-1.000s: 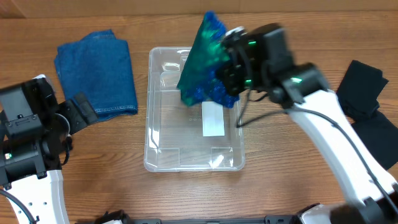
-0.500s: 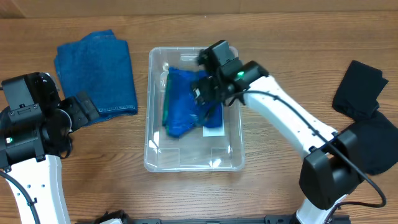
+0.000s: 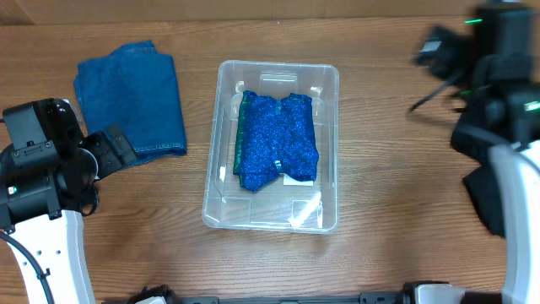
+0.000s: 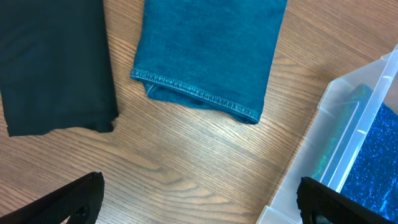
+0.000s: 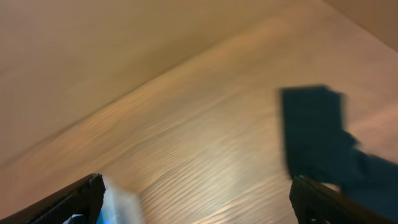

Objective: Pack container
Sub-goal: 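Grasp a black cloth on the right with the right gripper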

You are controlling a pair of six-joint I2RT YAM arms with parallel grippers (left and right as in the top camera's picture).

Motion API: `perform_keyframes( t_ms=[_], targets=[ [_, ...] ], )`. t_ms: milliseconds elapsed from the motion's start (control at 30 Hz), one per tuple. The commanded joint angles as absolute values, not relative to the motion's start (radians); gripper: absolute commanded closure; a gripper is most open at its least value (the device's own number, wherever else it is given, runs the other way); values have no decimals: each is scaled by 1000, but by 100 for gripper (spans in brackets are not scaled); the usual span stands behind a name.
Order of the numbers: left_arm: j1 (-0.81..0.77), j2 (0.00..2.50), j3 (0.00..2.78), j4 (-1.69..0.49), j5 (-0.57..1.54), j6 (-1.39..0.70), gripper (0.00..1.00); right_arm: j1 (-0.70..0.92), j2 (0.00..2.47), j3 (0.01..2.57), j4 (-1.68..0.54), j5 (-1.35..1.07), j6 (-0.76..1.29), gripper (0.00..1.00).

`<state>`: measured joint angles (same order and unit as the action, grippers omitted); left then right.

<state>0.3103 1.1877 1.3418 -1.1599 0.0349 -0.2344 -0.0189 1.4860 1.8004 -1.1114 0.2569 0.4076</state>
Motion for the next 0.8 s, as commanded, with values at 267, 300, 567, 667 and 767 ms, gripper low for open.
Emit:
perform_keyframes(
  t_ms=[267,300,567,667,767],
  targets=[
    [314,1191,1365,-1178,50,-213,0,-678,2093,1787,-905,-267,123,0],
    [314,1191,1365,-1179,50,-213,0,-682,2134,1787,-897,-267,107,0],
    [314,1191,1365,-1178,53,-213,0,-682,2320,1787,-822,-183,104,0],
    [314,1191,1365,-1177,53,-213,0,-682,2321,1786,-813,-193,104,3],
    [314,1191,1365,-1178,53,-213,0,-675,2323,1786,-816,-282,104,48]
  ],
)
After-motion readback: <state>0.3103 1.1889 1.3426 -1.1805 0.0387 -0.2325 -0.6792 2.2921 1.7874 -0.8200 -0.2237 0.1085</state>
